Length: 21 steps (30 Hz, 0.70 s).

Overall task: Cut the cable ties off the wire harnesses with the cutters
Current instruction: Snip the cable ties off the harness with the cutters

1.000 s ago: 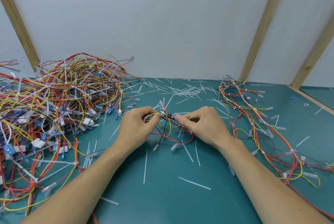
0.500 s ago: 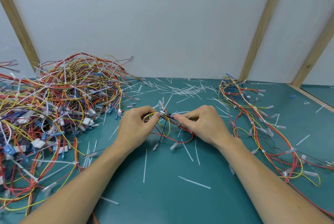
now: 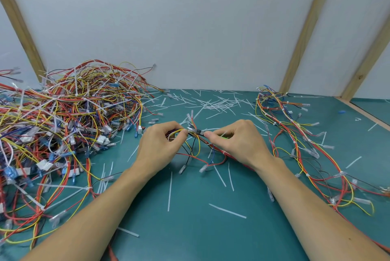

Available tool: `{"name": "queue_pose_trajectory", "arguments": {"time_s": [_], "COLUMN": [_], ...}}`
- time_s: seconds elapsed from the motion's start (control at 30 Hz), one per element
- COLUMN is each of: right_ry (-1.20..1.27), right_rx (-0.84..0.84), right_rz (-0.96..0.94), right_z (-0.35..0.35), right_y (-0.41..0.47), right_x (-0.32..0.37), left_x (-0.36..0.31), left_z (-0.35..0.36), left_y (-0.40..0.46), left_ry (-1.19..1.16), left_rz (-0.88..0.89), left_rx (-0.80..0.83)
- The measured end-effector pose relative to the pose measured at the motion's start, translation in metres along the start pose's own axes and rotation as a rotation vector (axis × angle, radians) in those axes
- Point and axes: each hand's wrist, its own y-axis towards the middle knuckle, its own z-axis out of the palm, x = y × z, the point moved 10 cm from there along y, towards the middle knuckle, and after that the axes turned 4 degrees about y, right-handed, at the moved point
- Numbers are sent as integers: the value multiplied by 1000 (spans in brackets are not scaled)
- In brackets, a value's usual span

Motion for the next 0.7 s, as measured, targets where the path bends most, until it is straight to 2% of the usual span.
{"name": "queue_pose_trajectory", "arguments": {"time_s": [0.2,0.4,0.57,0.7], "right_ry": [17,283,473,571], "right_rx": [-73,-182,-232,-293], "right_rz": [38,234,257,350], "right_z": [-3,-13,-15,-16], "right_y": [-2,2,7,6], "right_x": [-5,-23,-37,-59], "left_x": [0,-5,-8,-12], "left_z": [-1,-6,-3,-2], "left_y": [1,4,4,4], "left_ry": [-51,-161,-226,-236], "left_rz": [-9,9,19,47], "left_rx": [4,-8,24,37]}}
